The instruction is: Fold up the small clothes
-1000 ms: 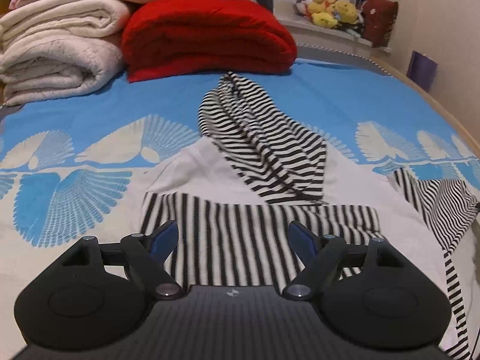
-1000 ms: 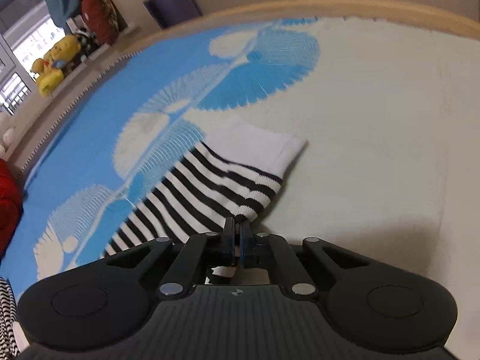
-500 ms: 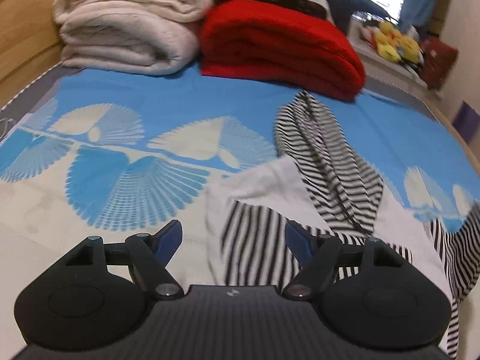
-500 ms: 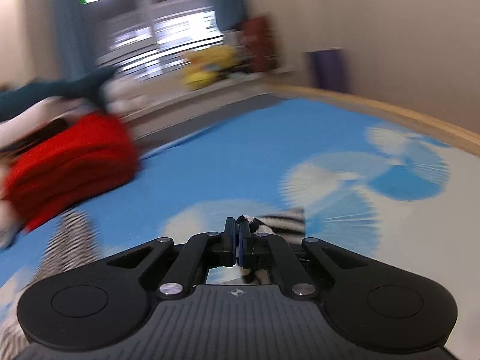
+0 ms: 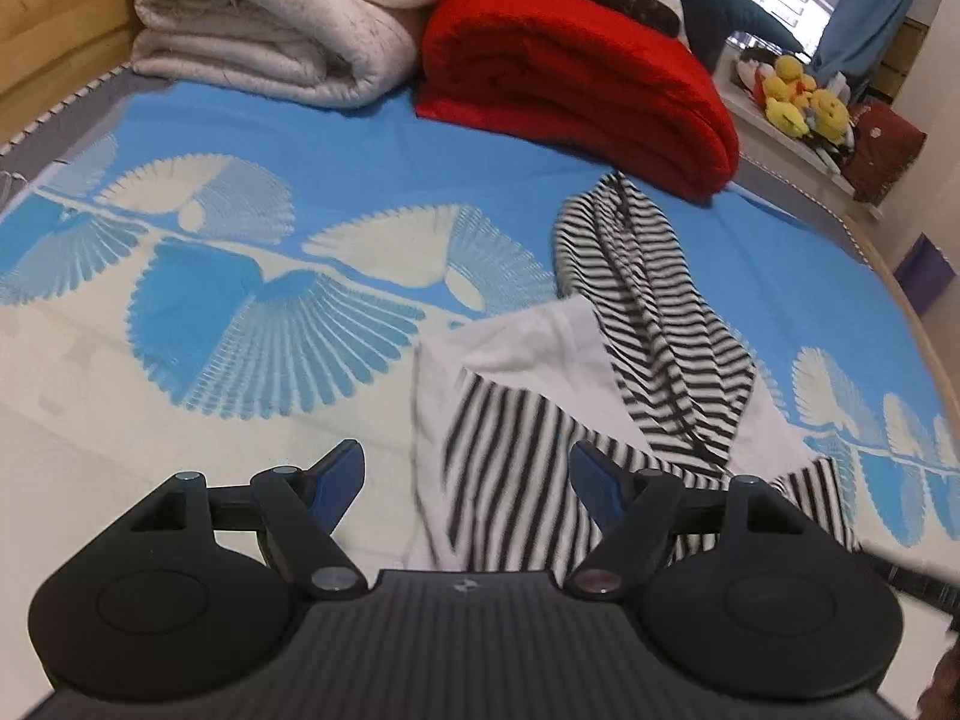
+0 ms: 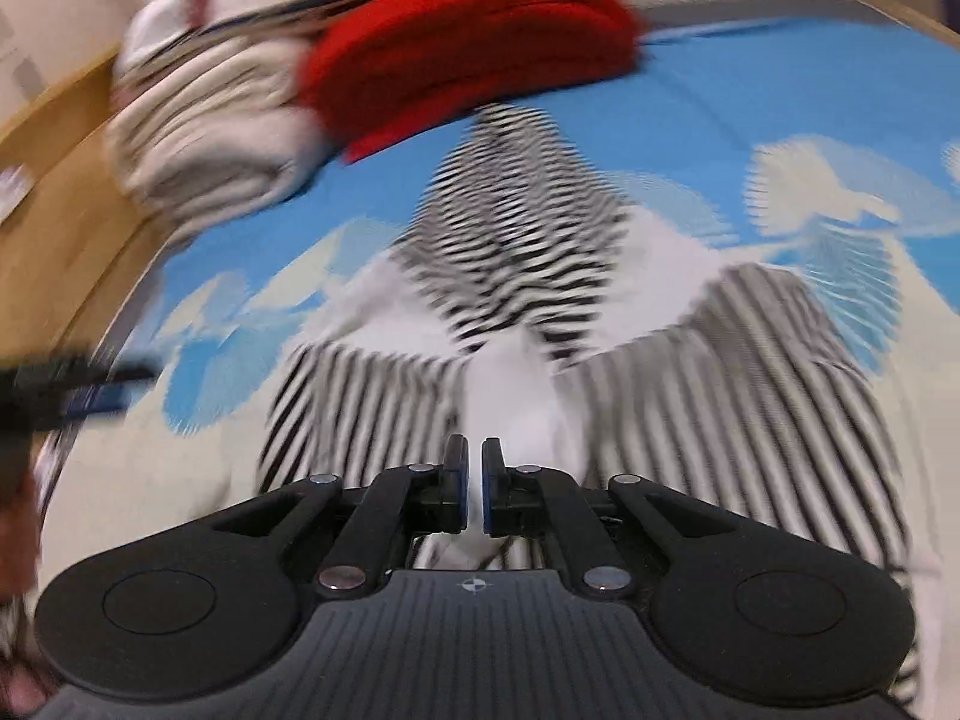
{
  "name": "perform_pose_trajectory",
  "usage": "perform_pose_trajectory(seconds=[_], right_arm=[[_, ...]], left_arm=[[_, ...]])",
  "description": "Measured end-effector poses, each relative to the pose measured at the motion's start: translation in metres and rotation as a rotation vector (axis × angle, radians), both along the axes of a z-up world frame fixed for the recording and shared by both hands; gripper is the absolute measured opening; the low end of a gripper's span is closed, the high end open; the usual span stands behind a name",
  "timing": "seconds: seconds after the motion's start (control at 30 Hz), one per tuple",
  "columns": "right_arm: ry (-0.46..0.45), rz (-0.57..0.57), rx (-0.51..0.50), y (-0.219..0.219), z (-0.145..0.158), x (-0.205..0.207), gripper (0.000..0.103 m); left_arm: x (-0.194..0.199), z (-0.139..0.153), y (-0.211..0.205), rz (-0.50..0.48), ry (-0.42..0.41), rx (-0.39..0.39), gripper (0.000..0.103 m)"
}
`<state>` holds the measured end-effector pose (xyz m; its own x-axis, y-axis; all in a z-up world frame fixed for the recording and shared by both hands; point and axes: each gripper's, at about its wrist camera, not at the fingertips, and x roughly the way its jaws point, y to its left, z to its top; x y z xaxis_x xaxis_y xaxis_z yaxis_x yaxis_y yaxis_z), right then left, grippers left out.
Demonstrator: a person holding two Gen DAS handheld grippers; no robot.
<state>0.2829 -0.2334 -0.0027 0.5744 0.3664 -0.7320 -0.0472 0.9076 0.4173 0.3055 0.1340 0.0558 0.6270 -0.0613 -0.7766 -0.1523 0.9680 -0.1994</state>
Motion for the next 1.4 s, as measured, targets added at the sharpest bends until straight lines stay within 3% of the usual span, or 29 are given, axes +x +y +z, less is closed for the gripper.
perform_pose_trajectory(seconds=[0.1, 0.17, 0.23, 0.27, 0.33, 0.47, 0.5, 0.53, 0.63, 0.7, 0.77, 0.83, 0.9, 0.97, 1.03, 1.17, 1.27, 1.4], right_arm=[[-0.014, -0.12, 0.068, -0.031, 0.005, 0.003, 0.006], [-0.018, -0.168, 0.057, -0.044, -0.004, 0.002, 0.016], [0.052, -0.212, 0.075, -0.051, -0.03, 0.0, 0.039], [0.11, -0.212, 0.103, -0.052, -0.044, 0.003, 0.039], [0.202, -0.223, 0.177, -0.054, -0.069, 0.008, 0.039], [0.245, -0.203, 0.235, -0.045, -0.085, 0.012, 0.039], [0.258, -0.205, 0.228, -0.041, -0.087, 0.012, 0.027], [0.264, -0.197, 0.225, -0.033, -0.087, 0.013, 0.007], [0.125, -0.155, 0.225, -0.008, -0.062, 0.013, 0.006], [0.027, -0.014, 0.284, 0.02, -0.044, 0.011, 0.006], [0.006, 0.126, 0.319, 0.046, -0.034, 0.01, 0.007], [0.02, 0.122, 0.282, 0.052, -0.032, 0.009, 0.013], [0.027, 0.039, 0.249, 0.04, -0.032, 0.008, 0.015], [0.035, -0.027, 0.215, 0.023, -0.031, 0.008, 0.019], [0.063, -0.097, 0.146, 0.005, -0.034, 0.009, 0.027], [0.075, -0.184, 0.119, -0.035, -0.032, 0.008, 0.029], [0.111, -0.204, 0.056, -0.057, -0.033, 0.0, 0.033], [0.206, -0.233, -0.036, -0.074, -0.046, -0.004, 0.034]], left_arm=[[0.002, -0.004, -0.016, -0.037, 0.01, -0.01, 0.077], [0.003, -0.007, -0.031, -0.067, 0.013, 0.002, 0.075], [0.002, -0.008, -0.043, -0.097, 0.005, 0.015, 0.075], [0.001, -0.008, -0.049, -0.116, -0.004, 0.032, 0.075], [0.001, -0.008, -0.054, -0.131, -0.015, 0.068, 0.075], [0.002, -0.009, -0.043, -0.107, -0.021, 0.086, 0.075], [0.002, -0.008, -0.038, -0.098, -0.021, 0.084, 0.075], [0.003, -0.008, -0.033, -0.087, -0.021, 0.084, 0.075], [0.005, -0.007, -0.019, -0.065, -0.012, 0.07, 0.075], [0.006, -0.009, -0.014, -0.067, 0.0, 0.057, 0.074], [0.007, -0.014, -0.011, -0.075, 0.025, 0.024, 0.074], [0.008, -0.023, -0.011, -0.083, 0.058, -0.028, 0.07], [0.008, -0.032, -0.014, -0.102, 0.09, -0.075, 0.05], [0.01, -0.043, -0.017, -0.126, 0.123, -0.144, 0.04], [0.012, -0.054, -0.022, -0.13, 0.154, -0.201, 0.04], [0.017, -0.079, -0.036, -0.158, 0.23, -0.269, 0.04], [0.019, -0.098, -0.052, -0.184, 0.283, -0.264, 0.041], [0.023, -0.119, -0.065, -0.172, 0.326, -0.189, 0.041]])
